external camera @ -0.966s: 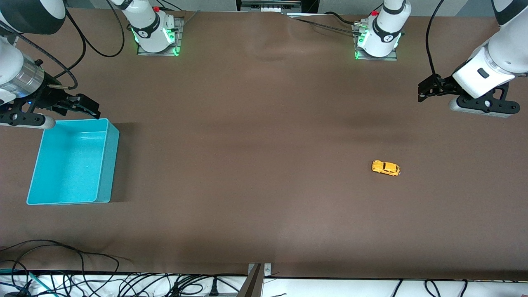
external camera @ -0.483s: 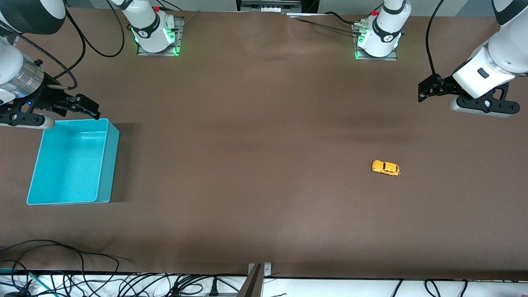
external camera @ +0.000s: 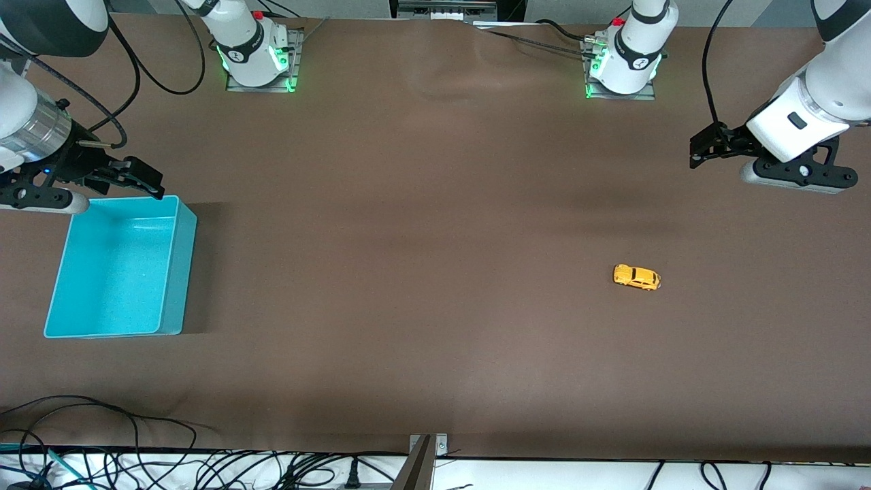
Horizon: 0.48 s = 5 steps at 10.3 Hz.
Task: Wind up and store yellow beetle car
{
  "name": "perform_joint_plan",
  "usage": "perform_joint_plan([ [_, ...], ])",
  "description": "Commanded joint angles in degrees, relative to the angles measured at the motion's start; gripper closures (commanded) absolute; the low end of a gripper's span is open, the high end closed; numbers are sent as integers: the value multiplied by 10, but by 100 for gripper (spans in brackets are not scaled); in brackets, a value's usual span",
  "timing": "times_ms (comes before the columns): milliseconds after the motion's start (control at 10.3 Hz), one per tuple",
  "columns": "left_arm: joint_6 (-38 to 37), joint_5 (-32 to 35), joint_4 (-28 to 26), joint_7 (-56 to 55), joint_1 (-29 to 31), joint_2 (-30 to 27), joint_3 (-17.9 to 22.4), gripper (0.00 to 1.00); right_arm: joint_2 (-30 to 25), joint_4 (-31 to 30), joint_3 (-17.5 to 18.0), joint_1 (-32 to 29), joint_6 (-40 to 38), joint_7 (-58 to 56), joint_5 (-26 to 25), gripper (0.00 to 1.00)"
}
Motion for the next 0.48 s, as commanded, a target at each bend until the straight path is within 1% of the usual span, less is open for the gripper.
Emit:
perform_joint_plan([
  [0,-12,8,9,2,1,-2,1,0,-1,-3,0,-3,4,-16,0,0],
  [387,-17,8,9,-2,-1,-1,0,0,0,-3,-1,-3,11,-22,0,0],
])
